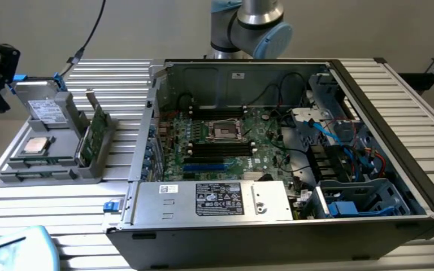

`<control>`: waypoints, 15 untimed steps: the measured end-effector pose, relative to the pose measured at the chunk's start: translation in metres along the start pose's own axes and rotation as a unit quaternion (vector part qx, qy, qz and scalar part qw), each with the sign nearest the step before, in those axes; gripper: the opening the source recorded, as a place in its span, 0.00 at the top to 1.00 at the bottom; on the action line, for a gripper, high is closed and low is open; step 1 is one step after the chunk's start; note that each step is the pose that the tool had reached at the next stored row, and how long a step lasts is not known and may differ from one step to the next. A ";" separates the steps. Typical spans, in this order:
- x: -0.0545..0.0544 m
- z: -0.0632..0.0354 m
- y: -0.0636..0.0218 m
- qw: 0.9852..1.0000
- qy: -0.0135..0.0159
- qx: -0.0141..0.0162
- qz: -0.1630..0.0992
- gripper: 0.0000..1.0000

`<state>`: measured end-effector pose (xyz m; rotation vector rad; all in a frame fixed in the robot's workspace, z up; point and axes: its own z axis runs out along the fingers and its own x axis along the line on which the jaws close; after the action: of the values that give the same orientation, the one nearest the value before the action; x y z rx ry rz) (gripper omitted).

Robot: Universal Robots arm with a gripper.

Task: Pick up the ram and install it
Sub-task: 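Pick up the ram and move it above insertion slot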

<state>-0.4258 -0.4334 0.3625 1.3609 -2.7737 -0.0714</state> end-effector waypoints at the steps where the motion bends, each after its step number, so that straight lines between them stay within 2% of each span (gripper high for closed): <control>1: 0.000 0.0004 -0.0001 1.000 0.000 0.000 -0.009 0.89; 4: 0.000 0.0013 -0.0001 0.999 0.001 -0.001 -0.036 0.89; 8: 0.000 0.0027 -0.0002 0.997 0.001 -0.002 -0.071 0.89; 12: 0.000 0.0041 -0.0003 0.994 0.001 -0.003 -0.105 0.89; 15: 0.000 0.0052 -0.0004 0.991 0.001 -0.004 -0.131 0.89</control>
<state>-0.4257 -0.4335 0.3573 1.7131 -2.5720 -0.0920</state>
